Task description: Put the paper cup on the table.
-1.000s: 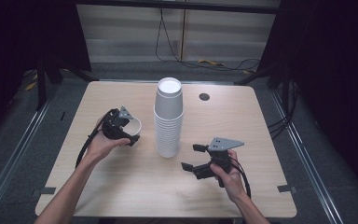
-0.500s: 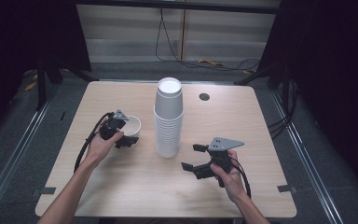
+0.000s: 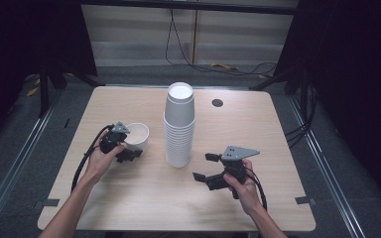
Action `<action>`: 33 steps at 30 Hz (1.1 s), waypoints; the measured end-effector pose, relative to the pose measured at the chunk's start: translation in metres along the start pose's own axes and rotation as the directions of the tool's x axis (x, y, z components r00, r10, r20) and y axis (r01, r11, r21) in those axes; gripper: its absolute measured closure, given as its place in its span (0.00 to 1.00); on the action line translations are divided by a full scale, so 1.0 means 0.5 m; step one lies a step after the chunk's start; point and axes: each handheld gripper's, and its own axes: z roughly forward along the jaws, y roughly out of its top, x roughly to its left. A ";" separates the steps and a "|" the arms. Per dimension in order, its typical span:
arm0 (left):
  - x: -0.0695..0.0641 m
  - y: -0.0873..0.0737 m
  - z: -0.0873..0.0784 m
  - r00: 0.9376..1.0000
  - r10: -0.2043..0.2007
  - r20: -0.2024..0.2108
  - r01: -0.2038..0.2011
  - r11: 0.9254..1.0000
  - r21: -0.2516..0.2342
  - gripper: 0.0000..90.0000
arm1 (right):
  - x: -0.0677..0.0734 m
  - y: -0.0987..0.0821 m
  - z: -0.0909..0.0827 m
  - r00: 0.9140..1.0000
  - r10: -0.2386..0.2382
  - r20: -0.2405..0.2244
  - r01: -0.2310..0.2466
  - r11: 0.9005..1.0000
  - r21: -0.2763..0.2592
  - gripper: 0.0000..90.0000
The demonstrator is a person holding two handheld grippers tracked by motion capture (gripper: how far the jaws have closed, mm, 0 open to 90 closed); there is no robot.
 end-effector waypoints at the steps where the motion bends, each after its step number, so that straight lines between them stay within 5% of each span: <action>1: 0.000 0.000 0.000 1.000 0.000 0.000 0.000 1.000 0.000 0.17 | 0.000 0.000 0.000 1.000 0.000 0.000 0.000 1.000 0.000 0.15; 4: 0.001 -0.012 -0.007 1.000 -0.014 -0.021 0.013 1.000 -0.013 0.17 | 0.001 -0.001 0.001 1.000 0.002 0.001 -0.002 1.000 0.001 0.15; 14: -0.002 -0.038 -0.031 0.997 -0.072 0.019 0.073 0.995 -0.069 0.18 | -0.002 -0.003 0.002 1.000 0.010 0.010 -0.010 1.000 -0.001 0.15; 20: -0.011 -0.047 -0.052 0.997 -0.075 -0.012 0.074 0.995 -0.073 0.17 | -0.002 -0.002 0.000 1.000 0.015 0.017 -0.015 1.000 -0.001 0.15; 30: -0.043 -0.064 -0.087 0.997 -0.062 -0.038 0.057 0.993 -0.106 0.18 | -0.004 -0.004 0.001 0.999 0.022 0.027 -0.022 1.000 0.001 0.15; 32: -0.053 -0.069 -0.094 0.997 -0.066 -0.033 0.062 0.990 -0.124 0.18 | -0.002 -0.004 0.000 0.999 0.021 0.031 -0.021 1.000 0.002 0.15; 33: -0.063 -0.075 -0.096 0.995 -0.097 -0.013 0.095 0.986 -0.134 0.19 | -0.002 -0.005 0.000 0.999 0.018 0.032 -0.018 1.000 0.001 0.15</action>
